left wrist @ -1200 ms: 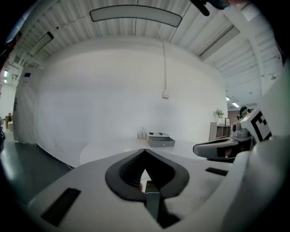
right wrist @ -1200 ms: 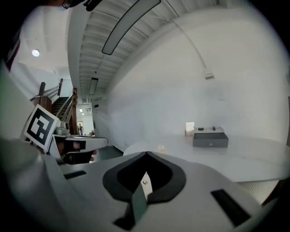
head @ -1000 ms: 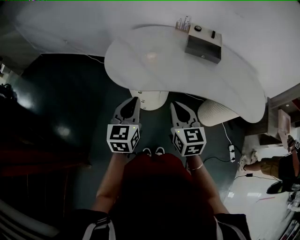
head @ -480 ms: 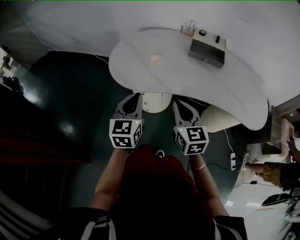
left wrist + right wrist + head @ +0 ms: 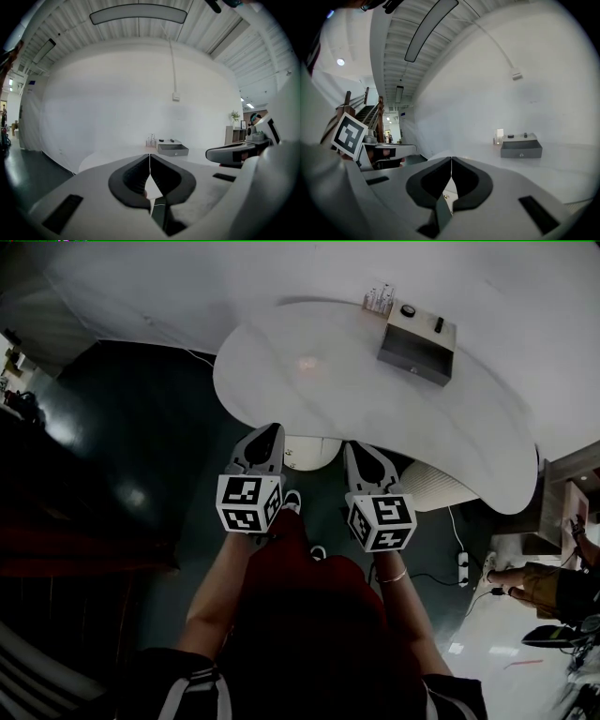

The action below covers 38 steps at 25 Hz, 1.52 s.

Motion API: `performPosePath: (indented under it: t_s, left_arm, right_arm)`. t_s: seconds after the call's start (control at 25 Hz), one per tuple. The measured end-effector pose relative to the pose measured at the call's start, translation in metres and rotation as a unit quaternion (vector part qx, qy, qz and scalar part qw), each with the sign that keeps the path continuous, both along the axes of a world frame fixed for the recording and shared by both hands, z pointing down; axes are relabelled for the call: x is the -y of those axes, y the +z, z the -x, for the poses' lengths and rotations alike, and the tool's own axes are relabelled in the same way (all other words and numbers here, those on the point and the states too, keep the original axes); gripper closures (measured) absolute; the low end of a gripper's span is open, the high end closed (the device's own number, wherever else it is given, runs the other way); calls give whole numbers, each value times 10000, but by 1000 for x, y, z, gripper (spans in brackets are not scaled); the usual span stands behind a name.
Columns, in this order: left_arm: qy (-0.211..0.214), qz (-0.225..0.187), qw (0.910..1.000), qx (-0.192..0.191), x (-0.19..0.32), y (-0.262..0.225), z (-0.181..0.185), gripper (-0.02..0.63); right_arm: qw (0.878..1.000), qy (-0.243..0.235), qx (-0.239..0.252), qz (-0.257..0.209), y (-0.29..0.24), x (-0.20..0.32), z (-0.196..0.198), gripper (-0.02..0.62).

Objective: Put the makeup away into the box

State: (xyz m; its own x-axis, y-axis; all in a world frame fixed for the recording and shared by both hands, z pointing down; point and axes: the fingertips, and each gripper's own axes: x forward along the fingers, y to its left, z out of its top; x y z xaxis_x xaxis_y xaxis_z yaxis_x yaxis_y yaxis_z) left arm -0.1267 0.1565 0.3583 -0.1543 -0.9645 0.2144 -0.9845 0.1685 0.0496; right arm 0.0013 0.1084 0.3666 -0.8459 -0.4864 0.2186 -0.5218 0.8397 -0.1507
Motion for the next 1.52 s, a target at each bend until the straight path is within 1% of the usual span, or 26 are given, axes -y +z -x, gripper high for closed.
performPosePath:
  t_s: [0.16,0.64,0.76,0.96,1.2,1.4,1.52]
  left_arm:
    - [56,79,9998,-185,22,8,16,583]
    - [608,457,9970,-134,97,33,64,575]
    - [652,584,9961,-116,114,40,80,513]
    - [852,722,9937,-109,141,48,99,471]
    - [1193,991,9878,-137,171,64,109,424]
    - [1407,1274,9818,25,189,81,114,371]
    - [1537,1445,9775,83,200,93,116,361]
  right_arm:
    - [9999,72,-74,23,2,20,13,580]
    - [9986,308,-384,203,23,80,66,580]
    - [9978,397,-439,282,28,93,77,580]
    - [9961,582,-552,372,35,110,90,580]
    - [9936,799,-640,466,40,127,101,580]
    - [9907,975,-764,565,46,136,102,580]
    - [9887,1074,-834,628,52,142,103,580]
